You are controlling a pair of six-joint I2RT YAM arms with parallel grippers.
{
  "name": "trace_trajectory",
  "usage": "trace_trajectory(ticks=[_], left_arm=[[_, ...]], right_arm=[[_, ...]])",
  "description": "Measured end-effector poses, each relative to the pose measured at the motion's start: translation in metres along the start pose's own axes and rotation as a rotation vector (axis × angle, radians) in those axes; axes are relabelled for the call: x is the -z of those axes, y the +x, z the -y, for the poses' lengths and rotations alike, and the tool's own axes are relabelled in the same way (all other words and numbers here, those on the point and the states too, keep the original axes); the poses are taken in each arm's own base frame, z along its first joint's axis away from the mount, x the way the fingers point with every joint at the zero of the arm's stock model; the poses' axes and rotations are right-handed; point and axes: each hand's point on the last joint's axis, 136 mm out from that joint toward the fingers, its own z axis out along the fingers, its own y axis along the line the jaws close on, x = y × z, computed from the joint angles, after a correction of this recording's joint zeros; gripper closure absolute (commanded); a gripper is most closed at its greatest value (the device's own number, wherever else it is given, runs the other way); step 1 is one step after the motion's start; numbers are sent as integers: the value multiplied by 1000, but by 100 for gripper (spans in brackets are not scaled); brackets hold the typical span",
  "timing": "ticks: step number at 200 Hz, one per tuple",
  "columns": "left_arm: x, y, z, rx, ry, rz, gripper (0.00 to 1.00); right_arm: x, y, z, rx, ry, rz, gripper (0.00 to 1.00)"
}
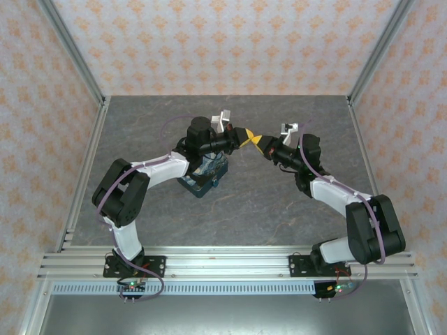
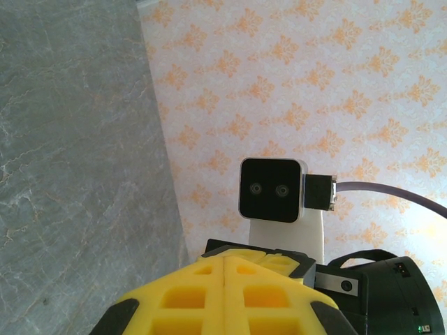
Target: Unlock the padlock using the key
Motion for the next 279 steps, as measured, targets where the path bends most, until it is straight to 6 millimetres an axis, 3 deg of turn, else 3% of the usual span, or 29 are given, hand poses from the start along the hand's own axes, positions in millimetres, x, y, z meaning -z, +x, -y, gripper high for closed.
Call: trace_trajectory(ticks=[145, 155, 167, 183, 204, 238, 258, 279], left_arm=[[-1, 5, -4, 4, -7, -1, 100], [-1, 5, -4, 3, -7, 0, 76], [-1, 2, -4, 5, -11, 11, 33], [4, -7, -8, 11, -28, 54, 13], [22, -21, -15, 30, -68, 126, 4], [71, -41, -9, 55, -151, 258, 0], [101, -38, -6, 57, -220, 299, 0], [137, -26, -16, 76, -327, 319, 0]], right_arm=[[7, 1, 7, -21, -5, -7, 100], [7, 1, 7, -21, -7, -6, 100], [8, 0, 8, -22, -4, 2, 100], [12, -7, 14, -29, 11, 26, 100], [14, -9, 19, -38, 24, 35, 100], [15, -7, 24, -45, 40, 27, 100], [15, -2, 31, -49, 66, 8, 100], [17, 4, 40, -52, 110, -14, 100]])
